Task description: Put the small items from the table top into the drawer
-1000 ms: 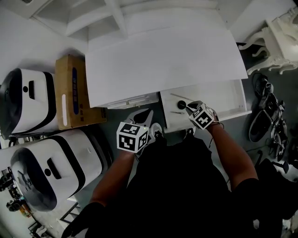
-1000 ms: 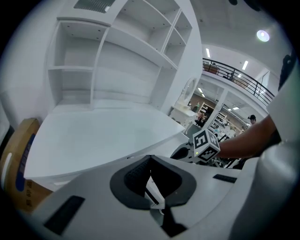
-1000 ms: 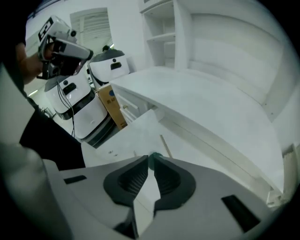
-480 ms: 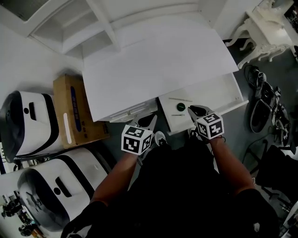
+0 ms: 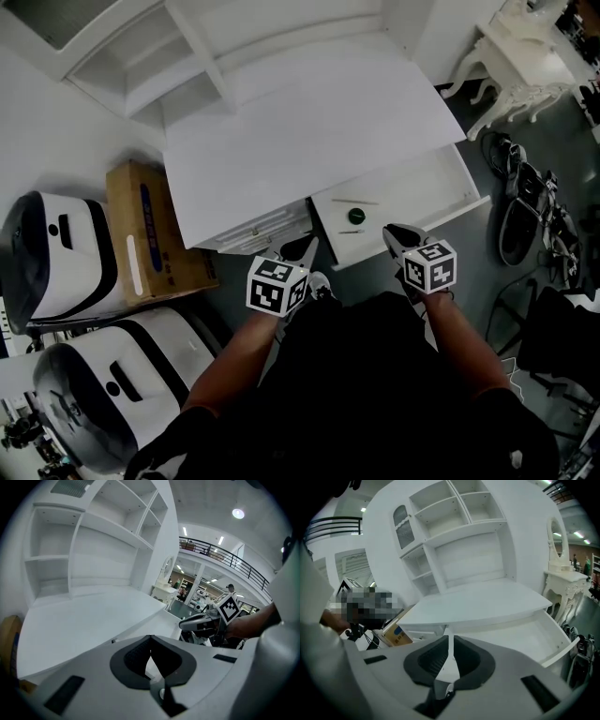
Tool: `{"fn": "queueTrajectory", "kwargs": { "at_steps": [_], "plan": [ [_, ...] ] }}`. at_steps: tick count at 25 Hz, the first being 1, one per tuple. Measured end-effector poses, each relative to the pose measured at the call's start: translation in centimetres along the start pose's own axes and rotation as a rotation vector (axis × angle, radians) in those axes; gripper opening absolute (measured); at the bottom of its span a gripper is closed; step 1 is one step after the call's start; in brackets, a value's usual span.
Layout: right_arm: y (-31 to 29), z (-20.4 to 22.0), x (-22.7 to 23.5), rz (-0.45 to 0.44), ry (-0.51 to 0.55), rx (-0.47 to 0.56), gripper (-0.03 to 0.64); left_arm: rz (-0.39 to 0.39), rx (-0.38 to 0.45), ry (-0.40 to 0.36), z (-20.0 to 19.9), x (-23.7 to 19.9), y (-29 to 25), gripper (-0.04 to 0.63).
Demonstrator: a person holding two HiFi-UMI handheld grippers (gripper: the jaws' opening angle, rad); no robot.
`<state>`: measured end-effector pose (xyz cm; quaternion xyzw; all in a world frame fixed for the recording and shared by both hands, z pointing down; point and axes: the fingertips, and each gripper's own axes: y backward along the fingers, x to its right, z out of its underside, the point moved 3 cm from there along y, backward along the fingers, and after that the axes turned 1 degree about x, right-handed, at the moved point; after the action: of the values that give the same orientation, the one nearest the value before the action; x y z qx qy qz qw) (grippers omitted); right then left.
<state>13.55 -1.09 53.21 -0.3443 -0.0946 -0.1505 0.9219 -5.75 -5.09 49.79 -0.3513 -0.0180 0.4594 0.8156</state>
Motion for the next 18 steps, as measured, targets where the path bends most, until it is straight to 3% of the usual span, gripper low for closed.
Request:
{"fn": "queueTrajectory", "kwargs": {
  "at_steps": [10, 18],
  "plan": [
    [5.0, 1.0, -1.3, -0.113, 0.122, 0.012, 0.028, -0.065, 0.041, 0.068, 1.4, 5.4, 1.4, 0.004],
    [10.4, 3.4, -1.2, -0.181, 0.121, 0.037, 0.025, -0.092, 0.05, 0.057, 3.2, 12.6, 1.4, 0.004]
  ]
}}
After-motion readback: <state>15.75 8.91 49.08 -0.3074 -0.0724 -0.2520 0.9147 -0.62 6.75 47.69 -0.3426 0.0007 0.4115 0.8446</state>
